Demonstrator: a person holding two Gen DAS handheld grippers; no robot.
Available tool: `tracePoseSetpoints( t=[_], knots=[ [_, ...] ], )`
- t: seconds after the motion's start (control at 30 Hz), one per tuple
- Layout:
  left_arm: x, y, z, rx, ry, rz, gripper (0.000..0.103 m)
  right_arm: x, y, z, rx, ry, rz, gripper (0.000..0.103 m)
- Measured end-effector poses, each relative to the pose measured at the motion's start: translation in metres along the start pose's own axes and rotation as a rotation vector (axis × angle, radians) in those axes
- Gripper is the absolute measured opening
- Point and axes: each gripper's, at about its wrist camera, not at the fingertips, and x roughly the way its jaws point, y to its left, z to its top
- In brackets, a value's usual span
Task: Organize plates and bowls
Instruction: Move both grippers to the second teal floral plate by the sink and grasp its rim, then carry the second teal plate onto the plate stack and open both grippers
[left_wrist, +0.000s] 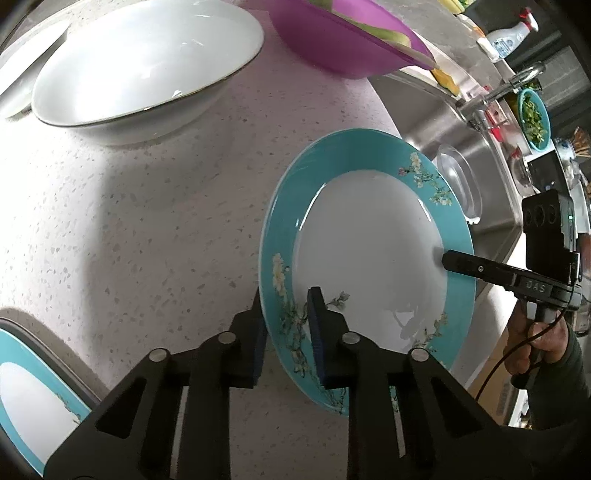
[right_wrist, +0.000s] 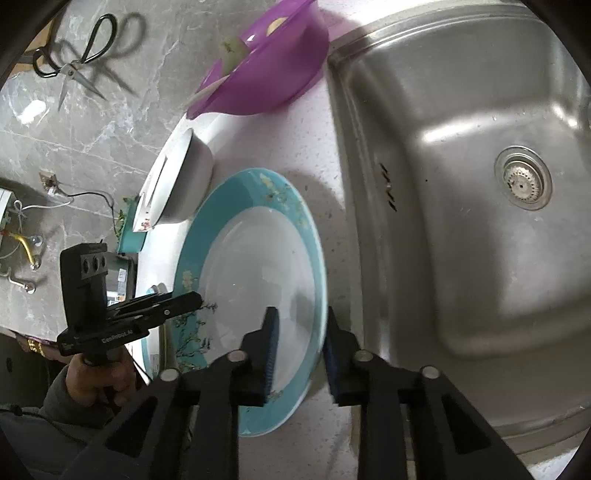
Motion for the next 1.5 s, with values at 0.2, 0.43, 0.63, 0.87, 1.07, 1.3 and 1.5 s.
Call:
tracePoseSetpoints(
  t=[0.2, 0.43, 0.63, 0.87, 1.07, 1.3, 1.5],
  knots=[
    [-0.006, 0.002, -0.008, 0.002, 0.002, 0.025, 0.016, 0.0, 0.004, 0.001, 0.01, 0.015, -0.055, 0.01],
    [-0.023, 0.002, -0.015, -0.028, -0.022, 0.009, 0.016, -0.006, 0.01, 0.002, 0.041, 0.016, -0.053, 0.011],
    [-0.056, 0.004, -0.027, -0.031, -0.083, 0.015, 0.016, -0.016, 0.032, 0.003, 0.0, 0.001, -0.048, 0.011],
    [-0.106, 0.026, -0.055, -0.086, -0.15, 0.018, 0.016, -0.015, 0.077, 0.002, -0.096, -0.002, -0.022, 0.011],
    [-0.159, 0.072, -0.094, -0.155, -0.207, 0.062, 0.016, 0.009, 0.141, -0.005, -0.194, 0.024, 0.028, 0.011],
    [-0.207, 0.154, -0.149, -0.284, -0.255, 0.156, 0.017, 0.075, 0.223, -0.011, -0.338, 0.133, 0.073, 0.011],
    [-0.218, 0.208, -0.187, -0.351, -0.254, 0.189, 0.017, 0.128, 0.268, -0.029, -0.418, 0.216, 0.058, 0.011]
  ],
)
